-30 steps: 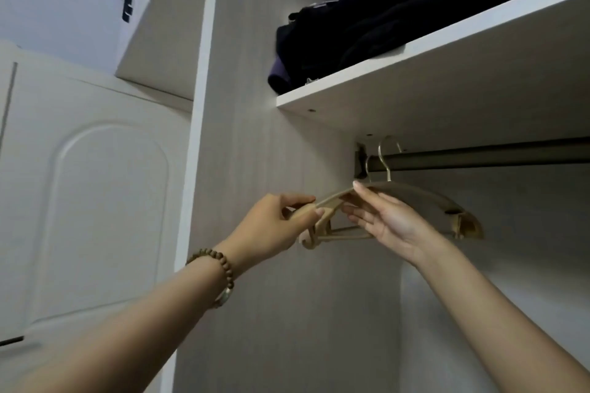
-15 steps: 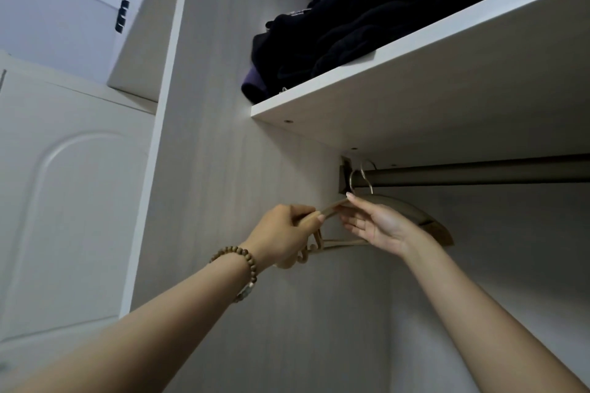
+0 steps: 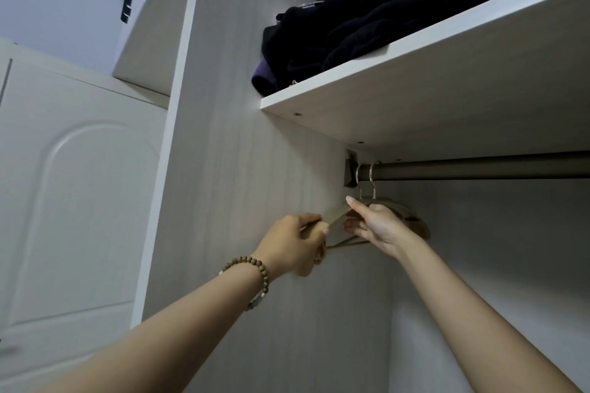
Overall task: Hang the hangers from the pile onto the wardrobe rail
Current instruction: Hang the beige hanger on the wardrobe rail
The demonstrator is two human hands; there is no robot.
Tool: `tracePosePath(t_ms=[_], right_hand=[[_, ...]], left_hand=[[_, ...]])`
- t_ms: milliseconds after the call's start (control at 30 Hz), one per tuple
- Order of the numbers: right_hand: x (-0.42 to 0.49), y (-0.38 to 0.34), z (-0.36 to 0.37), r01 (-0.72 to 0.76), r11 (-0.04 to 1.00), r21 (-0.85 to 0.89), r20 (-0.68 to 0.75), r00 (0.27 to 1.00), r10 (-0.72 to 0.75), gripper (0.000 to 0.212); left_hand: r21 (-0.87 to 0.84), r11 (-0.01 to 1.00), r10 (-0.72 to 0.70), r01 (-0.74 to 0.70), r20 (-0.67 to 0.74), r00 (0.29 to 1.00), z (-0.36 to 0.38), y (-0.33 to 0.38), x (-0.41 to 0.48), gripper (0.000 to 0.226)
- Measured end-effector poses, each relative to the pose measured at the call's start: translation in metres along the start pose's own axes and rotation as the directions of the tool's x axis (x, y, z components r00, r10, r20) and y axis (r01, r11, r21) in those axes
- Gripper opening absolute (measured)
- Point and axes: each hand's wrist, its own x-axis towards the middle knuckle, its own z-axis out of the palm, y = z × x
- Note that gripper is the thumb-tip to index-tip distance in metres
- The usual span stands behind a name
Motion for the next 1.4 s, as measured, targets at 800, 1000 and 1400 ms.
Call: tracePosePath(t_ms=[800,1000,1400], right_hand=[[-0.070,0.014,0.036,0.205,0.836,-0.508,-0.090,0.953,-0.289,0.096],[-0.128,-0.002,0.112,0.497,0.667,-0.556,0.020,0.810,-0.587,0.076],[-0.259,0.024,0.413,0.736,0.531,-0.420,0.482,0.677,-0.557,0.069]], left_hand=[[0.154,0.980,0.129,-0.124,-0.026,0.991,-0.059,0.018,-0.046,0.052],[0.231,0.957,0.214,-0.173,-0.168,0.962,-0.152,0.024,-0.107,0.055],[0.643,0.718,-0.037,0.268,-0.348,0.937,-0.423,-0.073,-0.348,0.076]])
